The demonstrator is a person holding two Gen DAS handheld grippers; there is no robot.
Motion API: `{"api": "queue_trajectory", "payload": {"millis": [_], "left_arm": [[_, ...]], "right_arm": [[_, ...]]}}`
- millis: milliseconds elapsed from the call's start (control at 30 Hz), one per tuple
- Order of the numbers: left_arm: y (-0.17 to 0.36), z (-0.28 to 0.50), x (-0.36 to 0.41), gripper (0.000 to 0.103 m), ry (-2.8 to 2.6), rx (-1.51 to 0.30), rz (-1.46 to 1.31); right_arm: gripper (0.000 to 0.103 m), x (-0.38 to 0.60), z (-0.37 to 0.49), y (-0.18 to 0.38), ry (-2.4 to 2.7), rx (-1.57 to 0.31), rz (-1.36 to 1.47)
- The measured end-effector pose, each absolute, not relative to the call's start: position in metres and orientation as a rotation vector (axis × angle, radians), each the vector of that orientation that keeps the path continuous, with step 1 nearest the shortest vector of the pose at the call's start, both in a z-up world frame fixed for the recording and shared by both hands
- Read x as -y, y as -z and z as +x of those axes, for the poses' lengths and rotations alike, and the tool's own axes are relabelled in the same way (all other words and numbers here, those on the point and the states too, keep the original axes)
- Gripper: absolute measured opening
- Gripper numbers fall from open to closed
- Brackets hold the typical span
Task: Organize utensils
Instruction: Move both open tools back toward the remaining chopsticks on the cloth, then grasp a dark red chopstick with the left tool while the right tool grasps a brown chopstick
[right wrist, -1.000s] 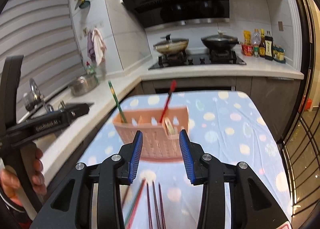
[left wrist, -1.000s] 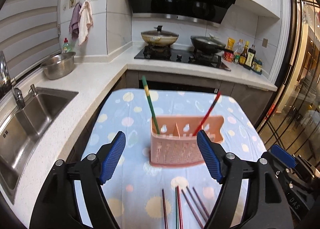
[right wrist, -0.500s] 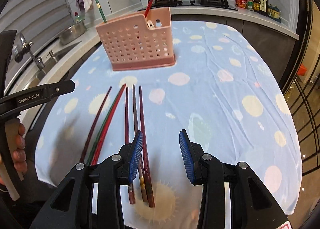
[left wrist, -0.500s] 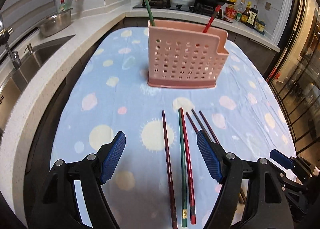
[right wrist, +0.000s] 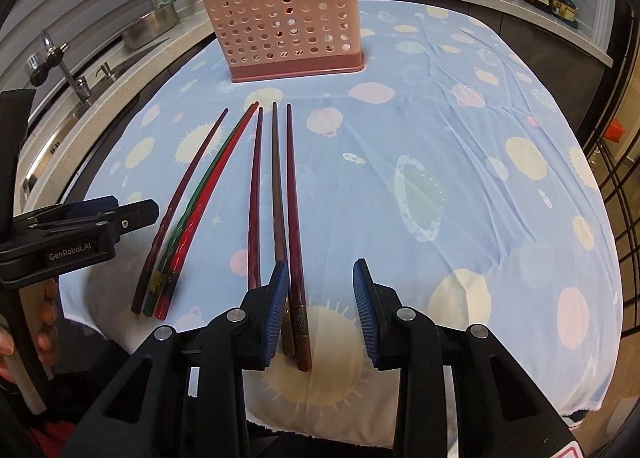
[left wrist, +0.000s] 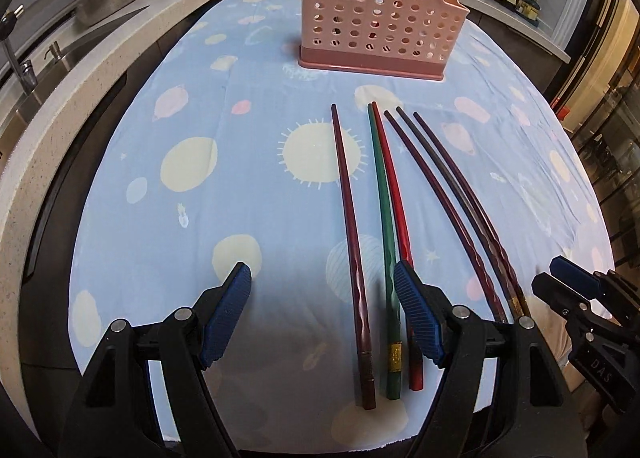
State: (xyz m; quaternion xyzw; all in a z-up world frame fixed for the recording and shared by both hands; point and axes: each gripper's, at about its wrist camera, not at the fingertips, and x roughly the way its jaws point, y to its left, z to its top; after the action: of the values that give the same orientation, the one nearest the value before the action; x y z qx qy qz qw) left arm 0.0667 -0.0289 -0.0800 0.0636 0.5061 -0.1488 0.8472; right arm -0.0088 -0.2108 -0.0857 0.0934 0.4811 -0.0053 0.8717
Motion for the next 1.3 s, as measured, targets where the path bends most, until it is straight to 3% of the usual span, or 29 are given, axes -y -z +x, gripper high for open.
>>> {"api": "queue_trajectory", "payload": {"millis": [333, 1300], "left_arm": [[0.091, 0.068, 0.025, 0.070, 0.303, -1.097, 0.140], [0.105, 0.035, 0.015, 0.070, 0.287, -1.108, 0.189]], "right_arm": [[0.017, 0.204, -0.003, 0.097, 0.000, -1.051, 0.170], [0.015, 0.198, -0.019, 0.106, 0.004, -1.060, 0.122]]}}
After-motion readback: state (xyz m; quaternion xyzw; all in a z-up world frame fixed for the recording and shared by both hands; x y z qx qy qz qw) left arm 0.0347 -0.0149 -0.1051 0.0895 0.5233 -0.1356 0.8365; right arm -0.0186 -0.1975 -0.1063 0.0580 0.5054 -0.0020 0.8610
